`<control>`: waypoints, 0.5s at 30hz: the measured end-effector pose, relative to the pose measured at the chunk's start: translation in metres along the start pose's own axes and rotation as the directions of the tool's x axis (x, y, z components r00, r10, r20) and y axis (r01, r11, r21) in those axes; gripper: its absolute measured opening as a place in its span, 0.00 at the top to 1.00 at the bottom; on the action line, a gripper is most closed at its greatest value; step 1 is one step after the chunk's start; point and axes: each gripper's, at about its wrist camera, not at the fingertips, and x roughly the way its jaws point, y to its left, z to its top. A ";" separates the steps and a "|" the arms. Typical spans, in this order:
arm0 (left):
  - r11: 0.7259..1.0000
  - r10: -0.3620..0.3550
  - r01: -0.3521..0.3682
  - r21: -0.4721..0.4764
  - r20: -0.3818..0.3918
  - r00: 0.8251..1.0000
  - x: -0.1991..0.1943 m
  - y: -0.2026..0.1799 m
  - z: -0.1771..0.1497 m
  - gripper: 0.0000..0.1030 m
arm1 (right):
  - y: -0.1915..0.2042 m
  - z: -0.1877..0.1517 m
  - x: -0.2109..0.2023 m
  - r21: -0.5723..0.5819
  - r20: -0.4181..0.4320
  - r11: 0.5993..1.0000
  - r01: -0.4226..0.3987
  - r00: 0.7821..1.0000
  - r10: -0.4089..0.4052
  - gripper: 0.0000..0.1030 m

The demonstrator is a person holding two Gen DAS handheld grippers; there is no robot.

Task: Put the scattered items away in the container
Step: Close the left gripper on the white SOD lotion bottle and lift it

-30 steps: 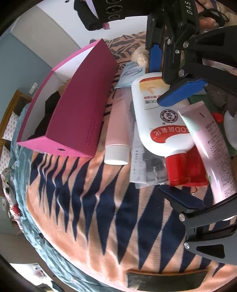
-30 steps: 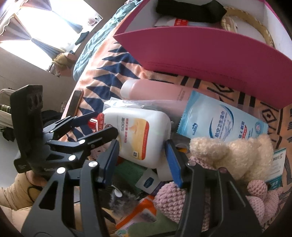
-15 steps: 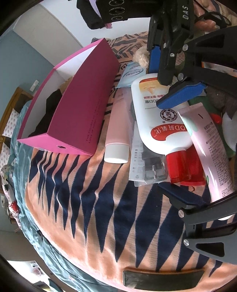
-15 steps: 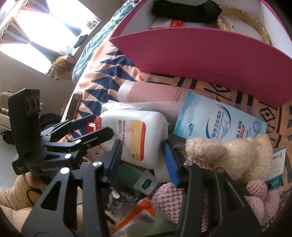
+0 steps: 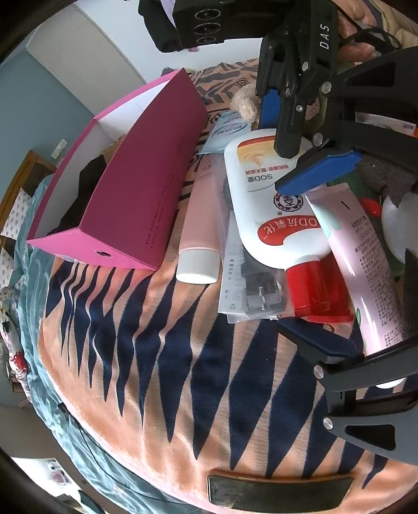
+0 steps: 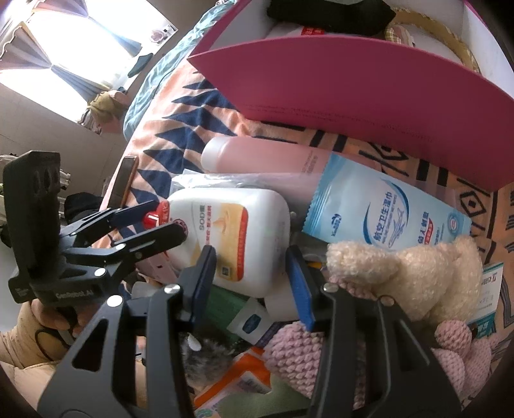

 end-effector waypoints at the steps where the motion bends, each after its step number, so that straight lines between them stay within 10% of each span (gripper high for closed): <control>1: 1.000 0.006 -0.006 0.002 -0.002 1.000 -0.001 -0.001 0.000 0.24 | 0.000 0.000 -0.001 0.001 0.005 1.000 -0.001 1.000 0.001 0.56; 15: 0.999 0.031 -0.033 0.044 0.037 0.999 -0.022 -0.018 0.009 0.28 | -0.005 -0.007 -0.022 0.048 0.063 0.998 -0.044 0.997 0.041 0.58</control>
